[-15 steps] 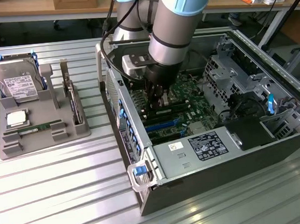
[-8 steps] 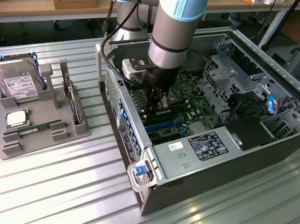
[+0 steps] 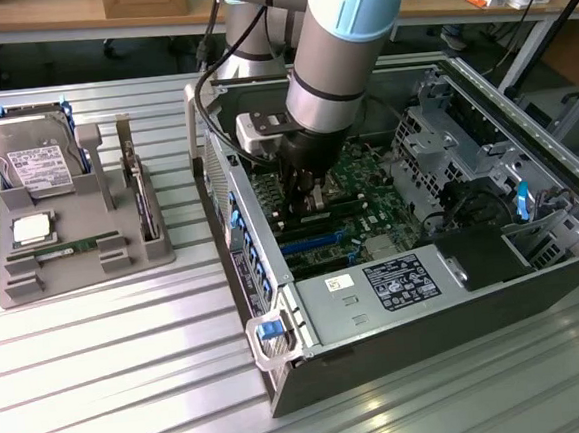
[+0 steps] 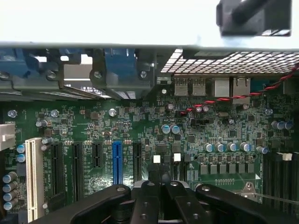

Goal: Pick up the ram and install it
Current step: 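Press down the ram until it locks into place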

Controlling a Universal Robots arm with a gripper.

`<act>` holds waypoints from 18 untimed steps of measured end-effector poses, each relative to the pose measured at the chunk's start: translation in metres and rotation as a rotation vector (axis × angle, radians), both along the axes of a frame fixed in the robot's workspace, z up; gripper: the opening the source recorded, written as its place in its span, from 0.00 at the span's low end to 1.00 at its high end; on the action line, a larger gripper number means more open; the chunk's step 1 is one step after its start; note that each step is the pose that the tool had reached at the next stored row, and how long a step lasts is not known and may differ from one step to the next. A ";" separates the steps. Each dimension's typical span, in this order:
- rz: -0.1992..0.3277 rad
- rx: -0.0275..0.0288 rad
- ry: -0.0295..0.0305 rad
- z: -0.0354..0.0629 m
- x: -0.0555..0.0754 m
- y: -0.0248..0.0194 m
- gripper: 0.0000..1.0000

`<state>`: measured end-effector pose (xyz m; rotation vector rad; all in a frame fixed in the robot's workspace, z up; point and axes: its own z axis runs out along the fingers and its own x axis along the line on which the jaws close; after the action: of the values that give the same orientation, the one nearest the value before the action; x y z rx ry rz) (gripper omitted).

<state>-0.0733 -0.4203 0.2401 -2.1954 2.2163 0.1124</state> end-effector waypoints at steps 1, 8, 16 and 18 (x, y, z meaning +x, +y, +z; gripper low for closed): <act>0.000 -0.0001 0.0001 0.0019 0.000 0.0000 0.11; 0.000 0.0001 -0.0001 0.0100 0.000 0.0000 0.11; 0.000 0.0015 0.0000 -0.0002 -0.001 -0.0006 0.11; 0.000 0.0015 0.0000 -0.0044 -0.001 -0.0007 0.11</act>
<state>-0.0743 -0.4210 0.2357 -2.1947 2.2155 0.1140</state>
